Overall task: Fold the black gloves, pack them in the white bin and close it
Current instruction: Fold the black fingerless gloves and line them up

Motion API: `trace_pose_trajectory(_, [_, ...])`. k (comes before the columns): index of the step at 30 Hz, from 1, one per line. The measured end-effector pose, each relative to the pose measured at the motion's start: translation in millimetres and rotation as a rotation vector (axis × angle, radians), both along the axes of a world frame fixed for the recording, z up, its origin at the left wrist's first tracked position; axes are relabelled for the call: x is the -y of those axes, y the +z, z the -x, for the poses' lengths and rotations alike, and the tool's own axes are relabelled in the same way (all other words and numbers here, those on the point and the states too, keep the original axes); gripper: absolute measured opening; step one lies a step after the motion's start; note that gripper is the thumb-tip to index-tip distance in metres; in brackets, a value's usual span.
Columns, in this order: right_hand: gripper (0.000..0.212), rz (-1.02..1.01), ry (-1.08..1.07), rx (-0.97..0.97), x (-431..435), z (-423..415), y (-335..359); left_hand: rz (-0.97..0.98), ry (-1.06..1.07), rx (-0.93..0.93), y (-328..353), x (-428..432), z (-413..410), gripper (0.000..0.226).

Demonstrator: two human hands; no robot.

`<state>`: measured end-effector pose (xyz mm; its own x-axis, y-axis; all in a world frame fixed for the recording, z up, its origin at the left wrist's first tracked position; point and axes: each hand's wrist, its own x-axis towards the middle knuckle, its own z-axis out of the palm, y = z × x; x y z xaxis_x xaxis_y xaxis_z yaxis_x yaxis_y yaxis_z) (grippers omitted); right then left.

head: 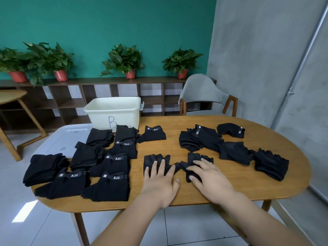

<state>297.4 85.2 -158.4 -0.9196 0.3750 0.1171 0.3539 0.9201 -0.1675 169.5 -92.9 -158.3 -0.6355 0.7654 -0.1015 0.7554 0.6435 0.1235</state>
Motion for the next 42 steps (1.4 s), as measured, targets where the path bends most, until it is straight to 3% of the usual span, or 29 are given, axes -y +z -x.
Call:
trace_pose_trajectory(3, [0.040, 0.091, 0.014, -0.055, 0.1, -5.8, 9.8, -0.048, -0.001, 0.001, 6.7, 1.1, -0.1, 0.063])
trace_pose_trajectory(6, [0.046, 0.178, -0.045, -0.168, 11.0, 2.4, 16.8, -0.188, -0.025, -0.147, 4.0, 5.2, 2.2, 0.060])
trace_pose_trajectory(11, [0.068, 0.051, -0.157, 0.156, 28.2, 22.8, -5.5, -0.085, -0.027, -0.069, -8.9, 10.1, 1.1, 0.064])
trace_pose_trajectory(17, [0.066, 0.007, -0.160, 0.194, 27.2, 24.6, -7.3, -0.008, 0.021, -0.050, -4.9, 5.9, -1.5, 0.067])
trace_pose_trajectory(23, [0.064, -0.008, -0.200, 0.130, 35.7, 16.6, -8.8, -0.103, 0.065, -0.113, -13.9, 10.0, -7.4, 0.073])
trace_pose_trajectory(31, [0.065, 0.027, -0.208, 0.198, 32.3, 24.6, -5.9, -0.007, 0.068, -0.069, -7.8, 5.6, -4.5, 0.072])
trace_pose_trajectory(34, [0.062, -0.028, -0.210, 0.110, 34.9, 18.8, -12.9, -0.043, 0.072, -0.101, -12.2, 8.1, -6.6, 0.072])
trace_pose_trajectory(39, [0.056, -0.176, -0.201, -0.259, 44.7, 6.3, -21.7, -0.245, 0.049, -0.256, -20.0, 16.7, -11.4, 0.076])
trace_pose_trajectory(42, [0.056, -0.134, -0.223, -0.279, 47.2, 4.0, -25.2, -0.242, 0.052, -0.252, -19.3, 17.8, -13.9, 0.074])
